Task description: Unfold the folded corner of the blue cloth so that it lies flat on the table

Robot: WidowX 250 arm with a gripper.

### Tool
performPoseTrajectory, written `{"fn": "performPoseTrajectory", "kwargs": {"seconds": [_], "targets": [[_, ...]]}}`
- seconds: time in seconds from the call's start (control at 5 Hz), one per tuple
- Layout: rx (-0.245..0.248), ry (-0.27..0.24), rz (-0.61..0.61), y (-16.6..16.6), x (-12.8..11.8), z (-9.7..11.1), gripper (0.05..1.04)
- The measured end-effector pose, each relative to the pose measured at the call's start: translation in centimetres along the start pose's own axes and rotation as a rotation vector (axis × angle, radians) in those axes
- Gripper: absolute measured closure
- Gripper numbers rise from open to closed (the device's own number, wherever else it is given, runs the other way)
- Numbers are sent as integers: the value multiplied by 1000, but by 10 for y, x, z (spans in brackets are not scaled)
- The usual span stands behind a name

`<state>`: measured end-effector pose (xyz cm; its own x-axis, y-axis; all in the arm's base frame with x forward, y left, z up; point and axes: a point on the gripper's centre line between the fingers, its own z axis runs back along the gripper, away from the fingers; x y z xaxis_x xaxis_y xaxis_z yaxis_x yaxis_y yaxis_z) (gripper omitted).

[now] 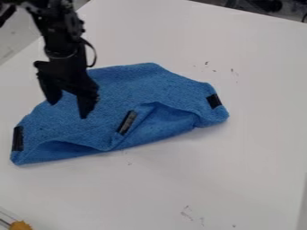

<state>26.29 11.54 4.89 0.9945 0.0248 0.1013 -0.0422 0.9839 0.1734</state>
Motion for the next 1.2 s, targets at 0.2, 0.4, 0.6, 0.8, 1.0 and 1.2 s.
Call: {"fn": "performPoseTrajectory", "kwargs": {"seconds": [0.2,0.4,0.6,0.8,1.0,1.2], "targets": [[-30,30,-19,-35,6,8,83],[-18,54,23,-57,5,12,83],[-26,9,41,-72,12,14,83],[-57,-10,50,-78,18,3,83],[-74,2,65,-83,19,-8,83],[-83,21,61,-86,18,-18,83]]}}
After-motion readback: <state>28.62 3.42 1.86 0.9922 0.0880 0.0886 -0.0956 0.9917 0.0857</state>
